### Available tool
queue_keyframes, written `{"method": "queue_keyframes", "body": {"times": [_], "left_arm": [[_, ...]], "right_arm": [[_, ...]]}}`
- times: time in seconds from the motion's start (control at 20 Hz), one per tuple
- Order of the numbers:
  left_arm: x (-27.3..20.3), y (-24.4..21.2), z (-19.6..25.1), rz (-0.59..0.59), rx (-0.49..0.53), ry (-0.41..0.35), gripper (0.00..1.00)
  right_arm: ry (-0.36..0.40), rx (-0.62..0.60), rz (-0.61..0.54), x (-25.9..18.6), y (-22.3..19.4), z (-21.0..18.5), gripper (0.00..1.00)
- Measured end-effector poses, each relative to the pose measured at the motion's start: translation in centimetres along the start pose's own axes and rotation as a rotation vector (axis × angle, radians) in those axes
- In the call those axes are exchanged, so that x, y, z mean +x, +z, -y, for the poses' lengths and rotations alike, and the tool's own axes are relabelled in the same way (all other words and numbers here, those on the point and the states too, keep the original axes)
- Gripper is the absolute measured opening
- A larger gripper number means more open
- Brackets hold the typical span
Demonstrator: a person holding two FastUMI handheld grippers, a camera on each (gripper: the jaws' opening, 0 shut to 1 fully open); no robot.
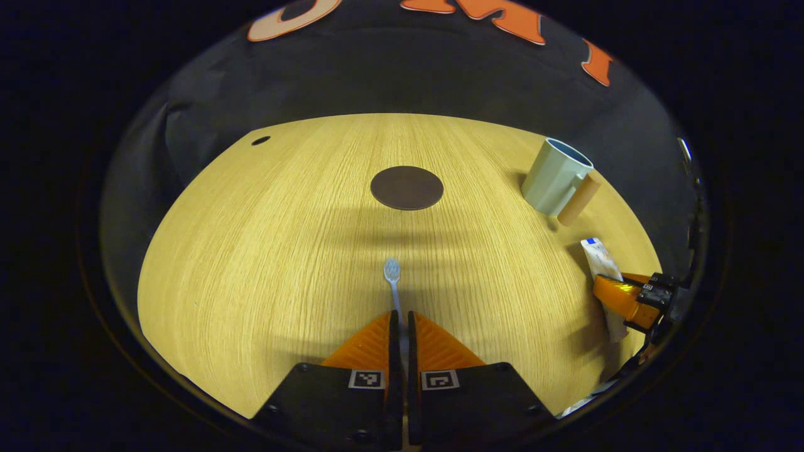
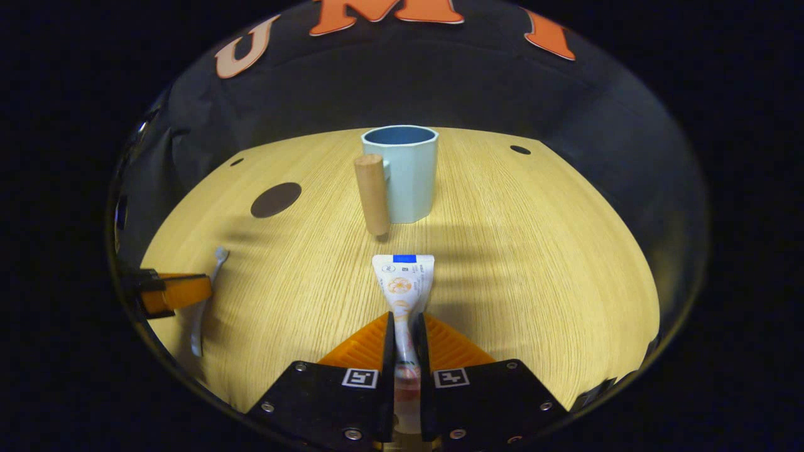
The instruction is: Put the toothbrush and toothpaste on the desktop into the cup, then pick up the cup and place it on the coaster on the desktop.
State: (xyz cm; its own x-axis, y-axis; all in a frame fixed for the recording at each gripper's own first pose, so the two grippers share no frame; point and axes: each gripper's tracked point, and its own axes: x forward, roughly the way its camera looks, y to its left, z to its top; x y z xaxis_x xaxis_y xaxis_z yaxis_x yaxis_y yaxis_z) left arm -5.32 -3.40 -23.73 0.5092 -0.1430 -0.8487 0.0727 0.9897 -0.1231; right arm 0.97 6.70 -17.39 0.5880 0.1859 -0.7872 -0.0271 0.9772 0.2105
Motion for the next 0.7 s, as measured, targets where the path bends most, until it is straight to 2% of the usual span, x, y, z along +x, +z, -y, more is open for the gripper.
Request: {"method": "queue_keyframes", "body": {"times": [0.15, 0.4, 0.6, 0.7], "left_arm": [[-0.1, 0.1, 0.1, 0.017, 0.003, -0.011, 0.04], [-0.3, 0.6, 0.4, 0.046, 0.015, -0.014, 0.04], [0.1, 0.2, 0.5, 0.036, -0.021, -0.029, 0.04], [0.2, 0.4, 0.9, 0.037, -0.04, -0.046, 0.04]], "right_arm": [[0.022, 0.044, 0.011, -0.1, 0.1, -0.3, 0.15], [0.018, 0.033, 0.029, -0.1, 0.2, -0.2, 0.15], [0.019, 0.027, 0.026, -0.1, 0.3, -0.3, 0.14], [0.049, 0.035, 0.017, -0.1, 0.3, -0.3, 0.14]]}}
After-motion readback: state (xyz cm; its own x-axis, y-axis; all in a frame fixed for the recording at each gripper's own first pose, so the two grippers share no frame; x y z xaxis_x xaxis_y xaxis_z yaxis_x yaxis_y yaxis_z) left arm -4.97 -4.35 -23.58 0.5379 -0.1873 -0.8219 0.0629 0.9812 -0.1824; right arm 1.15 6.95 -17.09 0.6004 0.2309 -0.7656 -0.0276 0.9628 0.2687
